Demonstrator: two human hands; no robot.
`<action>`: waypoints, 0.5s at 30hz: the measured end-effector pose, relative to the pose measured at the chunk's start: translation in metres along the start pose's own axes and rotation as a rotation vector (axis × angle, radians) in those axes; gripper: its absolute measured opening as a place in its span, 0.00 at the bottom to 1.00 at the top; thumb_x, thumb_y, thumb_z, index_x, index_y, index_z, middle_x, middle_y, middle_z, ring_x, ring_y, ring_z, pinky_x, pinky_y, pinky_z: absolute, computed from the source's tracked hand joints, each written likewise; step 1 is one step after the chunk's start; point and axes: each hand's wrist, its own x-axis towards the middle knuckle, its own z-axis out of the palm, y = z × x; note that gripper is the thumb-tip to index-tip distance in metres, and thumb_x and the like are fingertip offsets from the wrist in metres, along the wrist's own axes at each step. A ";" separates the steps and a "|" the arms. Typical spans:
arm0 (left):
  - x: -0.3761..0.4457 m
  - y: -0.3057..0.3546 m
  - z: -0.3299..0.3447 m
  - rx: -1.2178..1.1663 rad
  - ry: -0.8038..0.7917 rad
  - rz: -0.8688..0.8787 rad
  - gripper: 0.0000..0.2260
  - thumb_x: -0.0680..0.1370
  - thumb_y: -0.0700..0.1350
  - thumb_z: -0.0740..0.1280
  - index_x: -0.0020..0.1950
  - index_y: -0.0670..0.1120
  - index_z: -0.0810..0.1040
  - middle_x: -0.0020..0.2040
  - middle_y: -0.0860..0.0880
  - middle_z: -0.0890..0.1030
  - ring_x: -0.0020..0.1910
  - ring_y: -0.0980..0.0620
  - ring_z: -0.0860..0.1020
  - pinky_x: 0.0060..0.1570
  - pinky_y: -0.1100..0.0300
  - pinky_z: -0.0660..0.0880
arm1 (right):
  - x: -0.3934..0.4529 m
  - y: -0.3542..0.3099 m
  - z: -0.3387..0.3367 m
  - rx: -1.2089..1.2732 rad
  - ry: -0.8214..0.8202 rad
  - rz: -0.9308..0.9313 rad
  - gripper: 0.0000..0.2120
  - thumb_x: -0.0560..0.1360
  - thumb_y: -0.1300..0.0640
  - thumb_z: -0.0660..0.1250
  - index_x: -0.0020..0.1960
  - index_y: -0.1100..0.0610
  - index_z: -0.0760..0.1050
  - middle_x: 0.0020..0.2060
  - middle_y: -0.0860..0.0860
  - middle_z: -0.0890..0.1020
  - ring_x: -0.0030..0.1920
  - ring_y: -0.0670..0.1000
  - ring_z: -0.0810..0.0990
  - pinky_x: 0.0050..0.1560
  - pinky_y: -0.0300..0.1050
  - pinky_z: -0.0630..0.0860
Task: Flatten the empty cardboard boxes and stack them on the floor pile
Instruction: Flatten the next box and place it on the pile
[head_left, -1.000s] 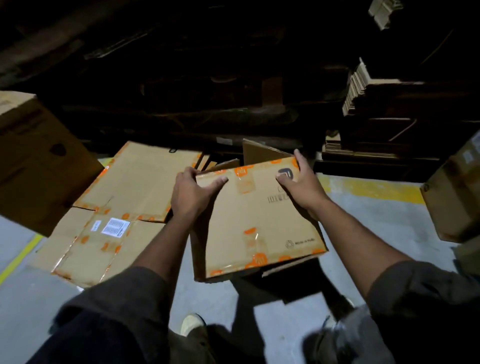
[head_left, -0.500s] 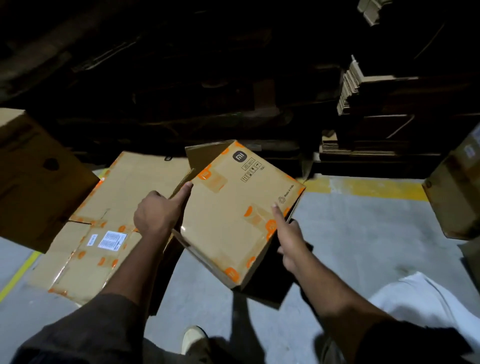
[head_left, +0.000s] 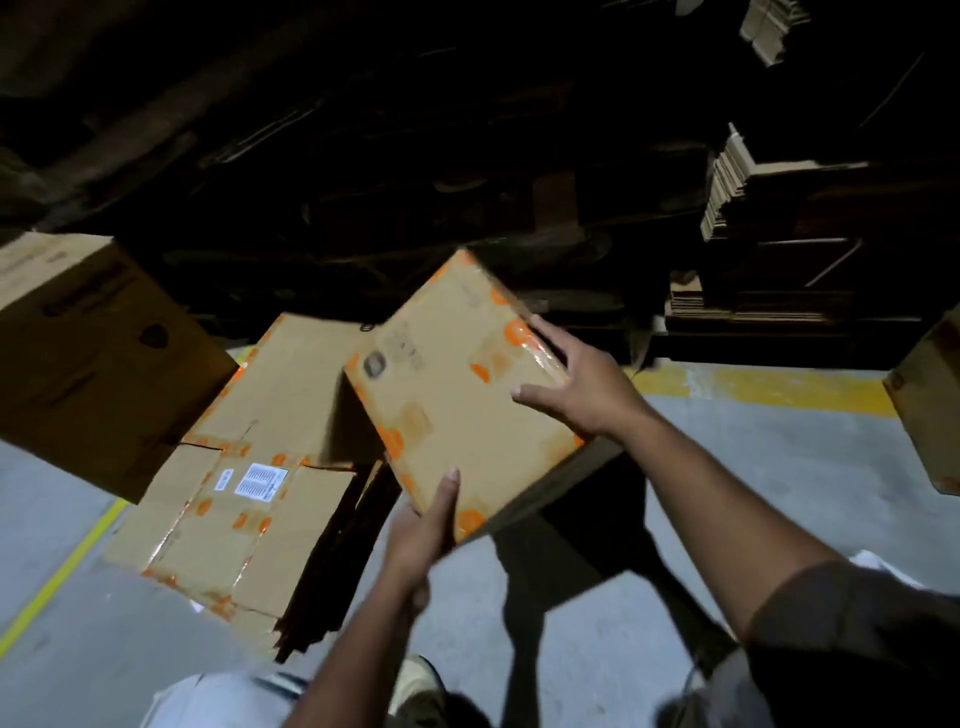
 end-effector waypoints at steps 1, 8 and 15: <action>-0.005 -0.015 0.015 -0.074 -0.071 -0.091 0.28 0.69 0.65 0.70 0.62 0.49 0.80 0.53 0.48 0.87 0.51 0.49 0.85 0.49 0.53 0.80 | 0.006 -0.010 -0.004 -0.172 -0.032 -0.062 0.45 0.64 0.34 0.74 0.77 0.34 0.58 0.71 0.42 0.74 0.68 0.49 0.74 0.65 0.46 0.72; -0.006 -0.070 0.047 -0.308 -0.291 -0.614 0.38 0.67 0.63 0.77 0.73 0.48 0.72 0.68 0.43 0.77 0.62 0.45 0.80 0.55 0.40 0.81 | -0.009 0.012 0.024 -0.491 -0.177 -0.193 0.38 0.69 0.41 0.74 0.76 0.41 0.65 0.72 0.42 0.72 0.71 0.49 0.72 0.66 0.45 0.70; -0.028 -0.083 0.064 -0.203 -0.356 -0.780 0.22 0.78 0.63 0.67 0.55 0.44 0.78 0.41 0.44 0.76 0.37 0.47 0.81 0.39 0.47 0.83 | -0.062 0.033 0.073 -0.559 -0.215 -0.275 0.34 0.76 0.42 0.68 0.78 0.40 0.58 0.77 0.42 0.63 0.77 0.46 0.59 0.77 0.55 0.53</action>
